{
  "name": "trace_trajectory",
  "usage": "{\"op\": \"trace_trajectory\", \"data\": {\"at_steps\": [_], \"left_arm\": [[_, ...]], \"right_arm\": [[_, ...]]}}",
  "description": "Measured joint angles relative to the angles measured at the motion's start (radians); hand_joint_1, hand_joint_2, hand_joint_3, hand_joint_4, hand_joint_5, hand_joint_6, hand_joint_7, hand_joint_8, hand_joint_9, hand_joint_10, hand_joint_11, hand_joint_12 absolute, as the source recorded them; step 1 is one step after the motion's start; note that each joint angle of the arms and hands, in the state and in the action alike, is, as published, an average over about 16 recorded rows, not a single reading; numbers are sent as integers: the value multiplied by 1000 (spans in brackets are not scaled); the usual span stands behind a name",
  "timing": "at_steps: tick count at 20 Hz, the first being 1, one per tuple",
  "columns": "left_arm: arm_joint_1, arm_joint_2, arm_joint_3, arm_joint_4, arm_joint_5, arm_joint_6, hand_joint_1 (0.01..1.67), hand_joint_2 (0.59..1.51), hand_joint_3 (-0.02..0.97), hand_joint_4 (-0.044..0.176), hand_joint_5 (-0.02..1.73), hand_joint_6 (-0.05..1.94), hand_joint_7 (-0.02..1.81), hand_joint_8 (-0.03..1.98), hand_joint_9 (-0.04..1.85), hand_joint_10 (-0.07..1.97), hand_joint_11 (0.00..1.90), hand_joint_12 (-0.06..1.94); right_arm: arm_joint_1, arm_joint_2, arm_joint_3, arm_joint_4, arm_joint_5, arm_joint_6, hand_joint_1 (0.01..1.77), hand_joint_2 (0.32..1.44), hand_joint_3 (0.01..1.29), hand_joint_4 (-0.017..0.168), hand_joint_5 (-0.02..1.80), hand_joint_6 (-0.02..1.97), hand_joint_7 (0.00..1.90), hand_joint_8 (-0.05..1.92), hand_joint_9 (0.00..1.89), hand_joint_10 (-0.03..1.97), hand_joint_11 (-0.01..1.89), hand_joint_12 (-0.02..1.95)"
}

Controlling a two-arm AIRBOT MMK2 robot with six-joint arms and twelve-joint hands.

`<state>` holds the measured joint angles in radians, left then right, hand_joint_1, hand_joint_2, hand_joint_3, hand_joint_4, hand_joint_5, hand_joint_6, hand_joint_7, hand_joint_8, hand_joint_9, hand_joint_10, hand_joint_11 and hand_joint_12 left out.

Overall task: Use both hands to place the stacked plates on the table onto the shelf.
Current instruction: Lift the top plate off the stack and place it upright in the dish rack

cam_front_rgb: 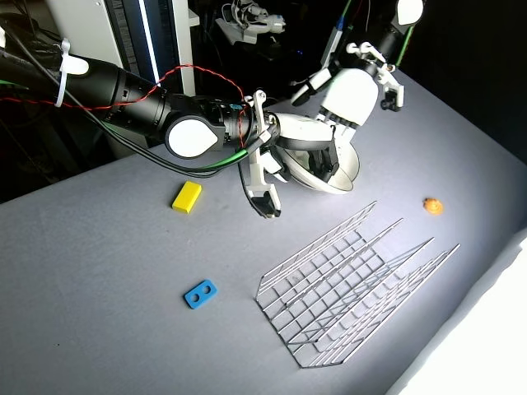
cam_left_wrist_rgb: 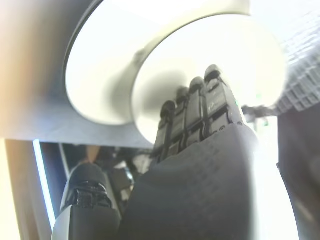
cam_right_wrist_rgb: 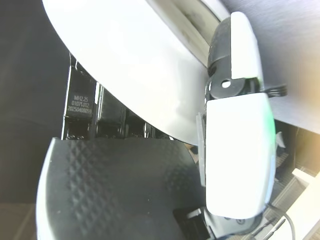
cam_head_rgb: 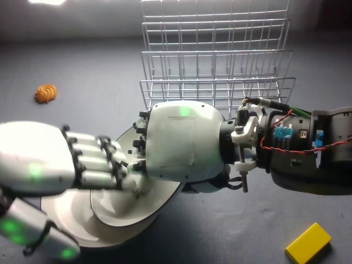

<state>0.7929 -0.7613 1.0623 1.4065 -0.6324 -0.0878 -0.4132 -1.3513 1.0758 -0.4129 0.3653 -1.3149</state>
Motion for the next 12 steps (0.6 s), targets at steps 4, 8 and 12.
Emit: {"op": "trace_trajectory", "data": {"at_steps": [4, 8, 12], "left_arm": [[-29, 19, 45, -14, -21, 0, 22, 1146, 15, 3, 28, 15, 23, 17, 18, 19, 21, 9], [-48, 40, 90, -33, -37, 0, 22, 1149, 16, 1, 23, 13, 21, 16, 18, 19, 21, 9], [-55, 60, 123, -69, -41, 5, 22, 1147, 15, 0, 20, 12, 19, 16, 18, 19, 20, 9]], "right_arm": [[5, 11, -24, 3, 3, 1, 1075, 969, 14, -9, 768, 692, 939, 963, 1107, 481, 858, 1221], [11, 28, -54, 7, -5, 2, 1118, 970, 15, -9, 758, 846, 947, 1092, 1063, 747, 836, 1249], [24, 48, -90, 12, -19, 3, 1158, 977, 15, -6, 757, 978, 953, 1072, 1038, 773, 837, 1213]]}}
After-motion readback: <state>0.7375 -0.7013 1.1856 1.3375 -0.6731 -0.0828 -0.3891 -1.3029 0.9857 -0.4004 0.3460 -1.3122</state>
